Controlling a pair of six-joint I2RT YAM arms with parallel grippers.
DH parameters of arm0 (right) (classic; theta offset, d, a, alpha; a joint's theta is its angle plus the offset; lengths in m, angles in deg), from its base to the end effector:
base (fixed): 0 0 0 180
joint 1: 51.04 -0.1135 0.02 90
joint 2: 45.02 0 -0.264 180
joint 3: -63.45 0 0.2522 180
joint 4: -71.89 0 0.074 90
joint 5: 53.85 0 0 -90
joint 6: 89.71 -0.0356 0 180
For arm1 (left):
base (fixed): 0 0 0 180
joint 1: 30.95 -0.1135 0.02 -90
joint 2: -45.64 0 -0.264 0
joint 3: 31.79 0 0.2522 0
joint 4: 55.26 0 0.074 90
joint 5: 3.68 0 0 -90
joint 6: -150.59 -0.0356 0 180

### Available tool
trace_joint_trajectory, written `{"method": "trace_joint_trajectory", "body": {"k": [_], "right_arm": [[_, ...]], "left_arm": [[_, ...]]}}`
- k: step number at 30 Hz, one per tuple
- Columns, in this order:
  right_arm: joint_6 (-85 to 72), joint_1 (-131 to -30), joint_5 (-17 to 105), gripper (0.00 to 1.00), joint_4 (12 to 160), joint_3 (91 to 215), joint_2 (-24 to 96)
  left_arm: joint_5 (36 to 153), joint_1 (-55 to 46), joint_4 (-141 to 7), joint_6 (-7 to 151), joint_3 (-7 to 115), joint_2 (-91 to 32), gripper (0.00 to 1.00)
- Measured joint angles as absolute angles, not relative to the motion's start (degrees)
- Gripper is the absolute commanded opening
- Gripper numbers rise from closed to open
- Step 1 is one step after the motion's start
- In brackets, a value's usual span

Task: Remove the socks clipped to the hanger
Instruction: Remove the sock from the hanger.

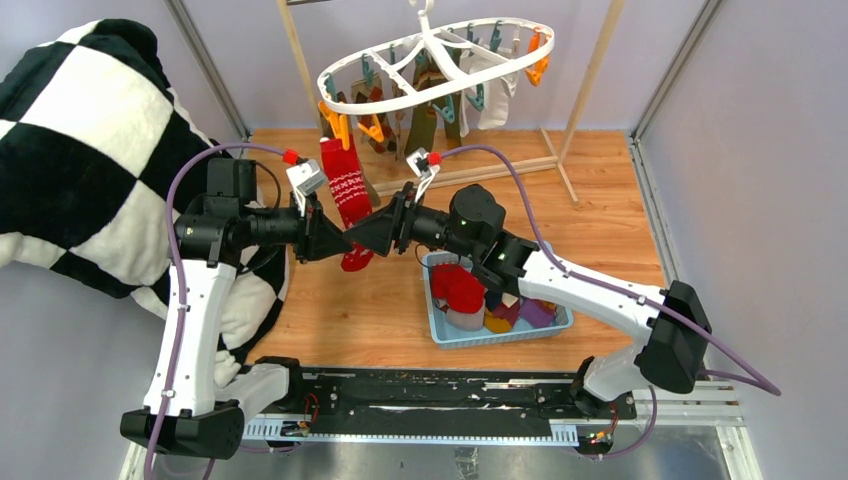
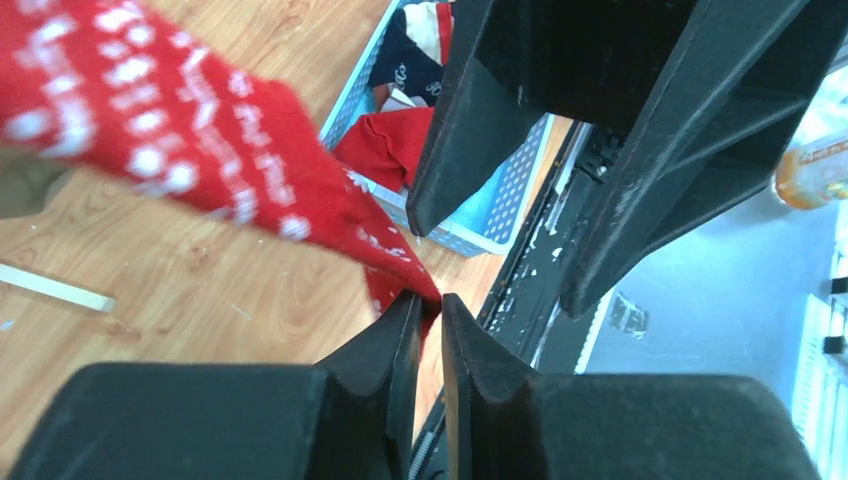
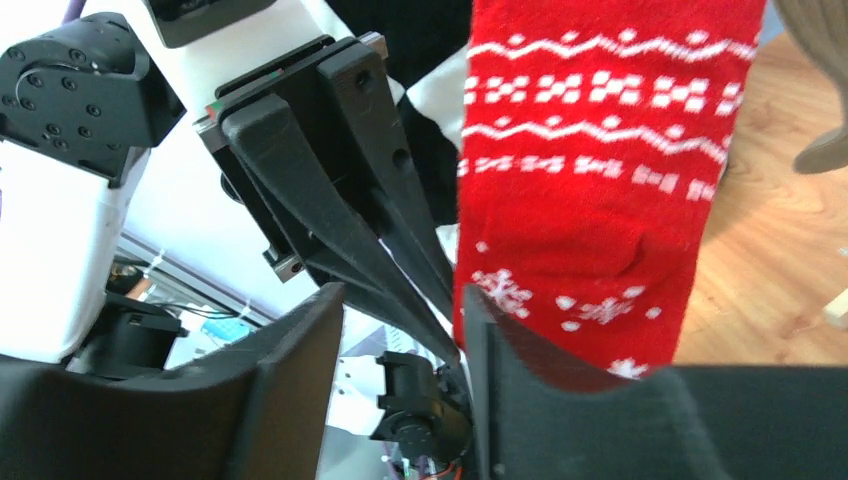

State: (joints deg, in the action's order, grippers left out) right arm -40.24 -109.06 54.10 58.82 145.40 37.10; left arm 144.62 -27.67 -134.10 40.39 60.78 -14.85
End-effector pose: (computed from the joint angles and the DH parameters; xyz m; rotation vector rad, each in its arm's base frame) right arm 0.1714 0.2952 0.3983 -0.5343 1.4715 1.6187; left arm 0.1652 -0.0398 0.4097 0.8685 1.9322 -1.0205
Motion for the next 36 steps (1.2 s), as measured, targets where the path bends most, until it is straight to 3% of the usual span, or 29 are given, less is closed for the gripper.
{"method": "trace_joint_trajectory", "body": {"k": [3, 14, 20, 23, 25, 27, 28, 29, 30, 31, 34, 36], "right_arm": [[-42.2, -108.2, 54.1, 0.71, 58.5, 144.5, 36.1], [-45.2, -99.1, 55.3, 0.90, 58.0, 141.4, 32.6], [-48.8, -97.3, 61.3, 0.92, 47.6, 141.5, 38.7], [-53.9, -97.3, 64.7, 0.82, 39.0, 141.6, 44.4], [-57.3, -97.3, 66.5, 0.69, 34.2, 141.9, 47.9], [-60.2, -97.3, 67.7, 0.47, 30.6, 142.5, 50.2], [-61.4, -97.3, 68.1, 0.36, 28.7, 142.6, 50.7], [-62.6, -97.3, 68.4, 0.24, 27.1, 142.6, 50.8], [-63.6, -97.3, 68.8, 0.15, 25.4, 142.6, 50.8], [-64.2, -97.3, 69.2, 0.08, 24.1, 142.7, 50.6], [-65.0, -97.3, 69.6, 0.00, 22.7, 142.7, 49.3], [-65.0, -97.3, 69.6, 0.00, 22.5, 142.7, 48.2]], "left_arm": [[144.3, -27.6, -134.1, 40.1, 60.5, -14.7, 0.00], [145.8, -27.6, -133.9, 40.4, 57.5, -12.8, 0.00], [149.4, -27.6, -134.0, 41.6, 57.4, -12.1, 0.00], [150.8, -27.6, -134.0, 42.2, 57.4, -11.9, 0.00], [151.4, -27.6, -134.0, 42.4, 57.4, -11.9, 0.00], [152.0, -27.6, -133.9, 42.6, 57.4, -11.9, 0.00], [152.0, -27.6, -133.9, 42.7, 57.4, -11.9, 0.08], [151.9, -27.6, -133.9, 42.7, 57.4, -11.9, 0.37], [151.8, -27.6, -133.9, 42.7, 57.4, -11.9, 0.55], [151.5, -27.6, -133.9, 42.6, 57.4, -11.9, 0.67], [150.2, -27.5, -134.3, 42.8, 58.4, -12.5, 0.84], [149.1, -27.4, -134.5, 43.1, 60.1, -13.7, 0.88]]}}
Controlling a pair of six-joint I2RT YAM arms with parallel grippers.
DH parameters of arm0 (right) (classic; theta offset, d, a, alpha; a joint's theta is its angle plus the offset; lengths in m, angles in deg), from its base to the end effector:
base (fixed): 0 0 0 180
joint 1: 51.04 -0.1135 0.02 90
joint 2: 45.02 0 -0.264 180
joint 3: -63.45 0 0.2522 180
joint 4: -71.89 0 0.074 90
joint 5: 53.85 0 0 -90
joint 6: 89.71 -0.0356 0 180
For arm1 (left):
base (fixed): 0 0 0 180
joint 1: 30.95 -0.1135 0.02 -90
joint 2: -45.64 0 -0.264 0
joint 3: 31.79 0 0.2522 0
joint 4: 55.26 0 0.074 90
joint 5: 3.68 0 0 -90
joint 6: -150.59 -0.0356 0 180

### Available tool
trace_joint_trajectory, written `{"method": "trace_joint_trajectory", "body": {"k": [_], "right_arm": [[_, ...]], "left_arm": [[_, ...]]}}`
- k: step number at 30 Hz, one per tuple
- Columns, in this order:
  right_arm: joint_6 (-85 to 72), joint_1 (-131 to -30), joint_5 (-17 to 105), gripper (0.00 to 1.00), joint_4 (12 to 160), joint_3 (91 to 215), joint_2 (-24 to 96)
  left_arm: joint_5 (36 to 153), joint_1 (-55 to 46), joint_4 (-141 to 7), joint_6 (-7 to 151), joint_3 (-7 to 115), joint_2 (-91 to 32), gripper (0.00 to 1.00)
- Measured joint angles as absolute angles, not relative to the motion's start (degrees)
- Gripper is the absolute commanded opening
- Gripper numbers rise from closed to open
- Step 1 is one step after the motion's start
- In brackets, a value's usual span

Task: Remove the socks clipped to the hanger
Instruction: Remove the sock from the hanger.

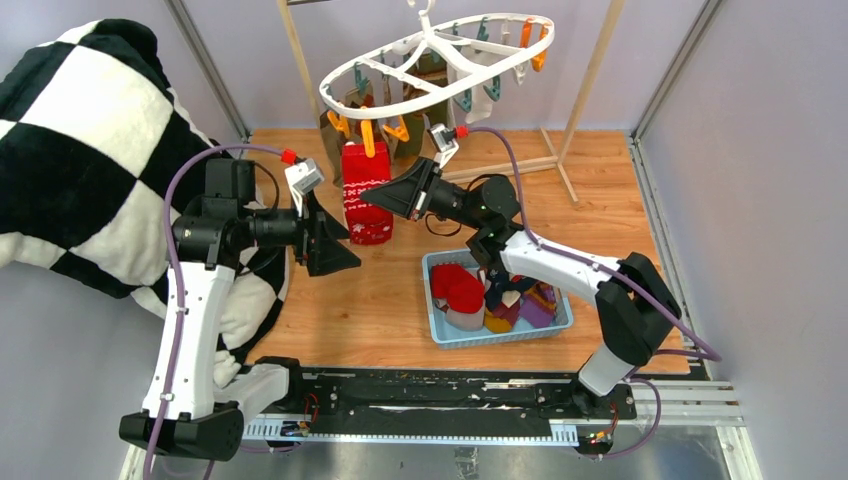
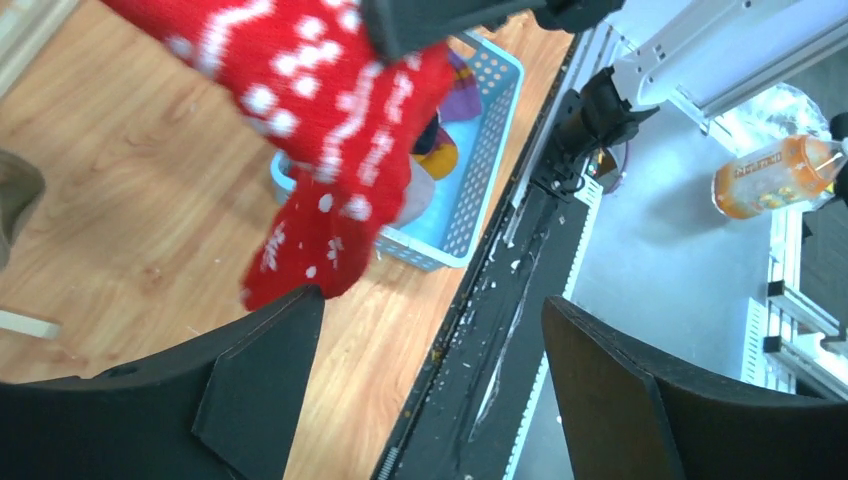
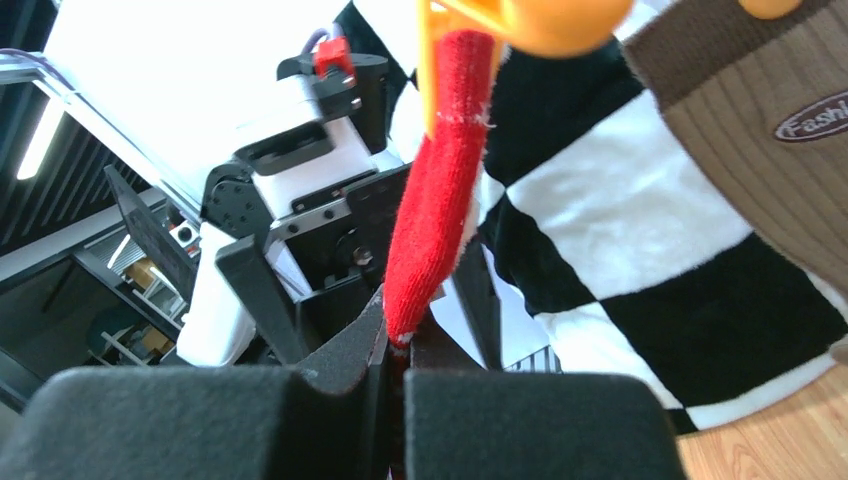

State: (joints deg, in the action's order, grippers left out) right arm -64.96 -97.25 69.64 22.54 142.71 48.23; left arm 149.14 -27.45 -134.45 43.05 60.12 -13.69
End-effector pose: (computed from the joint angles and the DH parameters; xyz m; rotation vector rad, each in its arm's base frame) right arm 0.2379 0.2765 0.3761 -0.4612 1.2208 1.9951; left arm 0.1576 -0.0414 0.4108 0.8565 1.9080 -1.1329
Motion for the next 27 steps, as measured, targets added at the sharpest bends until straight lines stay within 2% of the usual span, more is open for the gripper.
{"method": "trace_joint_trajectory", "body": {"k": [11, 13, 16, 18, 20, 22, 24, 27], "right_arm": [[-65.0, -98.0, 69.6, 0.00, 22.6, 142.6, 46.3], [-65.1, -98.3, 69.6, 0.00, 22.7, 142.6, 46.3], [-65.2, -98.7, 69.6, 0.01, 22.7, 142.6, 46.4], [-65.3, -99.1, 69.6, 0.05, 22.7, 142.6, 46.5], [-65.4, -99.5, 69.6, 0.15, 22.7, 142.9, 46.9], [-65.4, -99.9, 69.4, 0.32, 23.0, 143.1, 47.2], [-65.1, -100.1, 68.6, 0.45, 23.8, 143.1, 47.2], [-64.0, -100.2, 66.6, 0.60, 24.5, 143.1, 47.1]], "left_arm": [[148.9, -27.4, -134.2, 41.9, 69.9, -21.6, 0.89], [149.3, -27.4, -134.3, 41.5, 70.0, -22.2, 0.87], [150.2, -27.4, -134.3, 40.9, 69.9, -22.3, 0.68], [150.8, -27.4, -134.3, 40.4, 69.9, -22.3, 0.46], [151.4, -27.4, -134.2, 40.3, 69.5, -22.3, 0.24], [151.9, -27.4, -134.4, 40.2, 68.8, -22.3, 0.08], [152.0, -27.4, -134.3, 39.8, 68.3, -22.3, 0.00], [152.4, -27.4, -134.3, 39.8, 67.9, -22.2, 0.00]]}}
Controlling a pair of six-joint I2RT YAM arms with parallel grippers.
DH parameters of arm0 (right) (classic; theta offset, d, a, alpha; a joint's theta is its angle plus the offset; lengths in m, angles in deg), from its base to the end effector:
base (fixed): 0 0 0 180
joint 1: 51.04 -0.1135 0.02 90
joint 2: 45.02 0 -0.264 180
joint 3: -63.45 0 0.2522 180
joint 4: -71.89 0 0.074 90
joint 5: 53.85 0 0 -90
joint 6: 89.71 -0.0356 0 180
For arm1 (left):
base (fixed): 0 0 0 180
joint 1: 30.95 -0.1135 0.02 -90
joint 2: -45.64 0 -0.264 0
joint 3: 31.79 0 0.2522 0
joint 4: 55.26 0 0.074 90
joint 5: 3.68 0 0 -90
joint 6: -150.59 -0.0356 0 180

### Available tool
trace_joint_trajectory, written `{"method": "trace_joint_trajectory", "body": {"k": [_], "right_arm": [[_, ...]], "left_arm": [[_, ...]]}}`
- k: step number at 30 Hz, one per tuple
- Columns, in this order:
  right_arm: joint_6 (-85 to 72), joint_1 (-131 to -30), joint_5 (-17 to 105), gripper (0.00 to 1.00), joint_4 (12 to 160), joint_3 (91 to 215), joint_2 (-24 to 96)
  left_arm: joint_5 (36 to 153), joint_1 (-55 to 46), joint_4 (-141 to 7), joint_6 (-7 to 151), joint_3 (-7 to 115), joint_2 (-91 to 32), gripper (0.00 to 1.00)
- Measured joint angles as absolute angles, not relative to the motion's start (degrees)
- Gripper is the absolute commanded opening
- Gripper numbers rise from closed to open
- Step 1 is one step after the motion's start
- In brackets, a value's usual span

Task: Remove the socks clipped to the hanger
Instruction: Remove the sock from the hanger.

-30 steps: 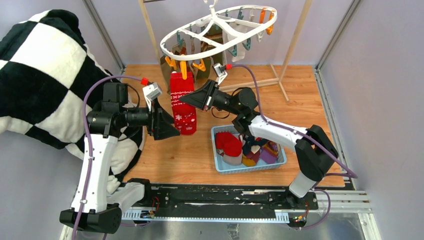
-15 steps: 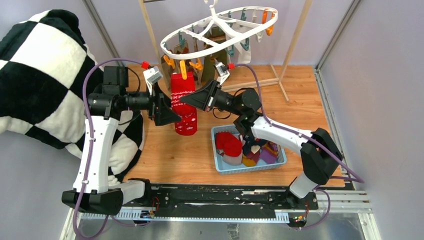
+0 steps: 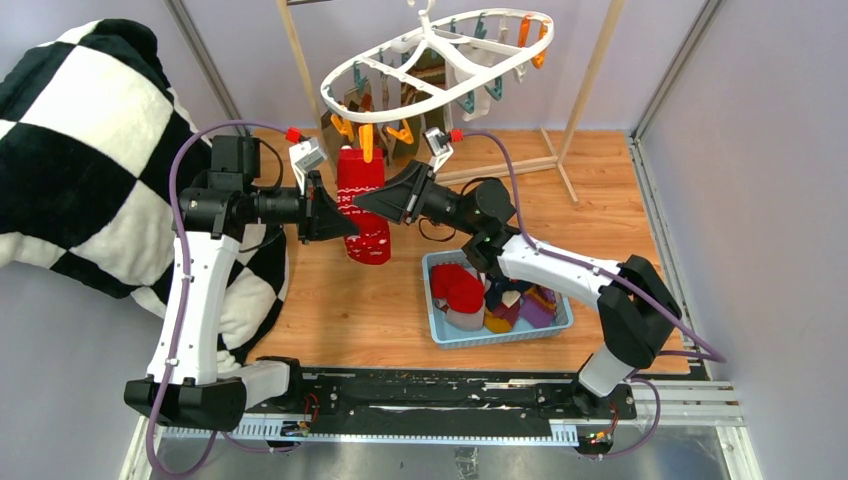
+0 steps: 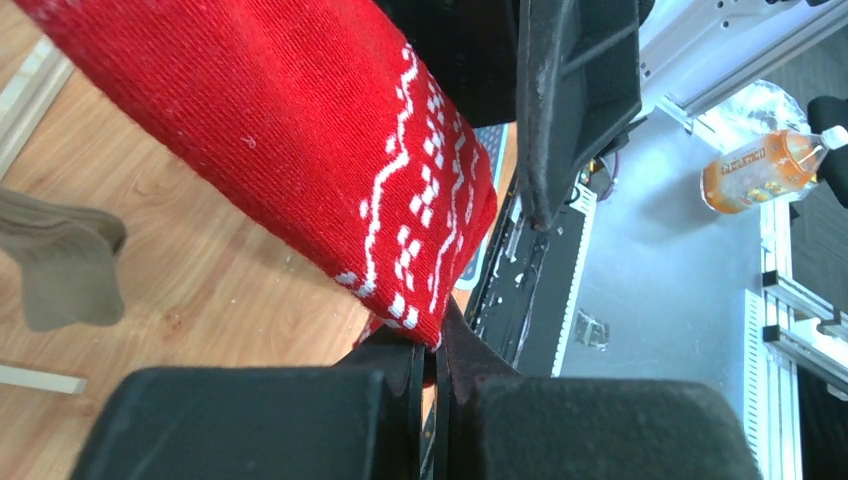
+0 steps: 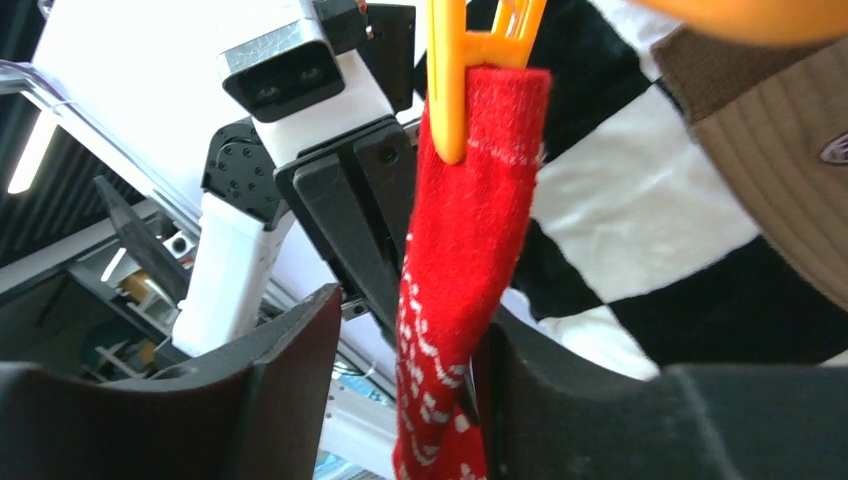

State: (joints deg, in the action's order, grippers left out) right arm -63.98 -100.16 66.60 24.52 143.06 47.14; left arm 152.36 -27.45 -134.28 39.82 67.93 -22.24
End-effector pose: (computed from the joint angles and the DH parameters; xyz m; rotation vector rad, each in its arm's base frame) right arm 0.2233 0.2856 0.3823 -0.4412 1.2165 2.0071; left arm 0.1926 -0.0444 0.4262 0.9162 1.8431 -1.1641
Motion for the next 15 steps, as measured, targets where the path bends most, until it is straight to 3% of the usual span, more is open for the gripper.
{"method": "trace_joint_trajectory", "body": {"k": [2, 4, 7, 15], "right_arm": [[-63.5, -100.1, 65.4, 0.65, 24.8, 143.2, 47.2], [-63.7, -100.0, 64.2, 0.75, 24.3, 143.9, 47.7], [-64.9, -99.6, 62.1, 0.77, 21.8, 146.5, 49.9], [-68.4, -98.9, 56.5, 0.58, 15.6, 152.7, 55.9]], "left_arm": [[152.7, -27.4, -134.3, 39.8, 67.6, -22.1, 0.00], [153.1, -27.4, -134.3, 39.9, 67.4, -21.9, 0.00], [153.5, -27.4, -134.3, 40.2, 67.4, -21.4, 0.00], [154.4, -27.4, -134.3, 41.3, 67.4, -20.6, 0.00]]}}
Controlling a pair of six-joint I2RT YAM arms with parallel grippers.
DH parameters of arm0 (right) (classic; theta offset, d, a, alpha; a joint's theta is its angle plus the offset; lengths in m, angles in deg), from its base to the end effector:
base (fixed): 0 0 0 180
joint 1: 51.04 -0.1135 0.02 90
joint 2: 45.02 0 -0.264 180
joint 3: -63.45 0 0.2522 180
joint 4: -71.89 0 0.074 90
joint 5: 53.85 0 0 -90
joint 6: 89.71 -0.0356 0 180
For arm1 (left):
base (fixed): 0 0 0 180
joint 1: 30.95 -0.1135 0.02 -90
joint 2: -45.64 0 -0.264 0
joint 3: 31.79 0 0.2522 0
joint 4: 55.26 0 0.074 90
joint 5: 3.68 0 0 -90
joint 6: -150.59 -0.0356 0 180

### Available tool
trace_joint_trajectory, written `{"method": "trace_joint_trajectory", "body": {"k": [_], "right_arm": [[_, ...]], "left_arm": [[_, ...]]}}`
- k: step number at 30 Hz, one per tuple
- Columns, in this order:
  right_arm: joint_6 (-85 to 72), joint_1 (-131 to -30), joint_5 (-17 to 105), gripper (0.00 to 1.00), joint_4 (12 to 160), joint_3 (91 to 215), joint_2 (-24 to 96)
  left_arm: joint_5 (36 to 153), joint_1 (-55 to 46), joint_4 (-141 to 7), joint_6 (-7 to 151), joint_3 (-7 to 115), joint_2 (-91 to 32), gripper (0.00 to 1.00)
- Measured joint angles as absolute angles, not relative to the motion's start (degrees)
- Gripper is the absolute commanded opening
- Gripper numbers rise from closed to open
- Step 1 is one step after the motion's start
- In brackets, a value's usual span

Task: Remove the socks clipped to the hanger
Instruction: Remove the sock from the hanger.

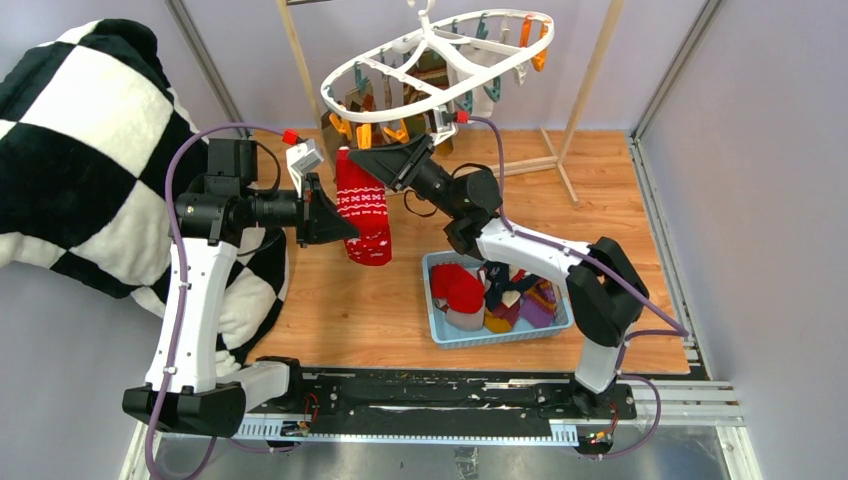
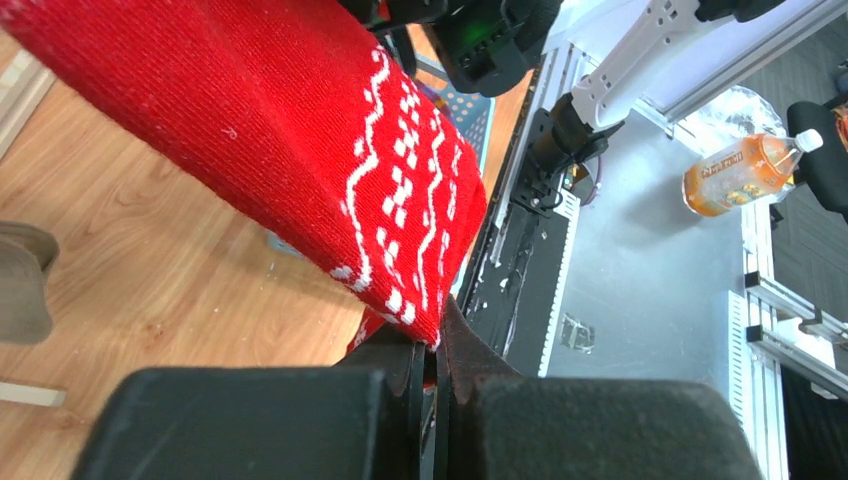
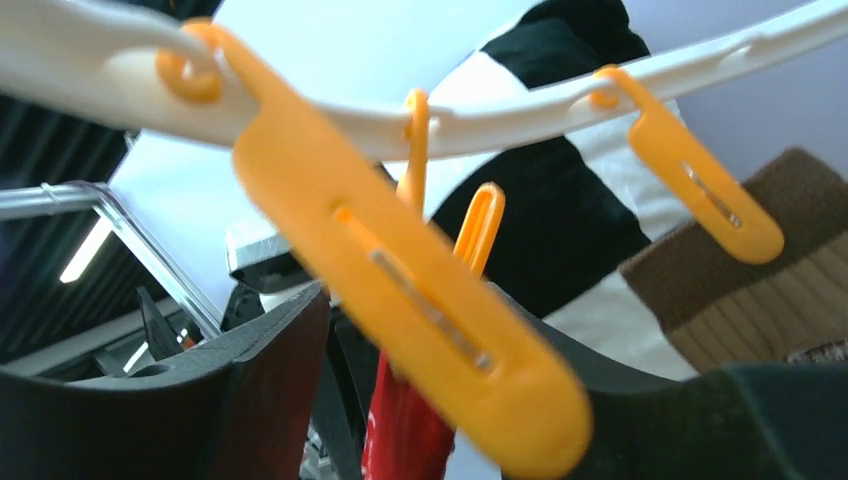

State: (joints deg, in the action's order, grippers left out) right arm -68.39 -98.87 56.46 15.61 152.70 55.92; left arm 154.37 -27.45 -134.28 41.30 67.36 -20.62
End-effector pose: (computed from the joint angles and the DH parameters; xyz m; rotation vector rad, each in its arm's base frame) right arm 0.2550 0.3000 0.3970 -0.2286 1.0104 2.0254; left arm 0.1836 -0.0443 0.4292 0.9120 1.8208 -1.2054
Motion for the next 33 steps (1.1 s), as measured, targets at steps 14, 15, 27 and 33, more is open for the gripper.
{"method": "trace_joint_trajectory", "body": {"k": [14, 15, 27, 33], "right_arm": [[-77.8, -97.8, 50.6, 0.43, 5.6, 156.1, 61.7], [-78.0, -97.8, 50.5, 0.39, 5.4, 156.1, 61.7], [-79.3, -97.8, 49.3, 0.36, 5.3, 156.2, 61.7], [-80.2, -97.8, 48.1, 0.01, 5.3, 156.2, 61.7]], "left_arm": [[154.5, -27.4, -134.3, 42.2, 67.4, -20.2, 0.00], [154.4, -27.4, -134.3, 42.2, 67.4, -20.1, 0.00], [154.4, -27.4, -134.3, 42.5, 67.3, -19.7, 0.00], [154.4, -27.4, -134.3, 42.6, 67.3, -19.4, 0.00]]}}
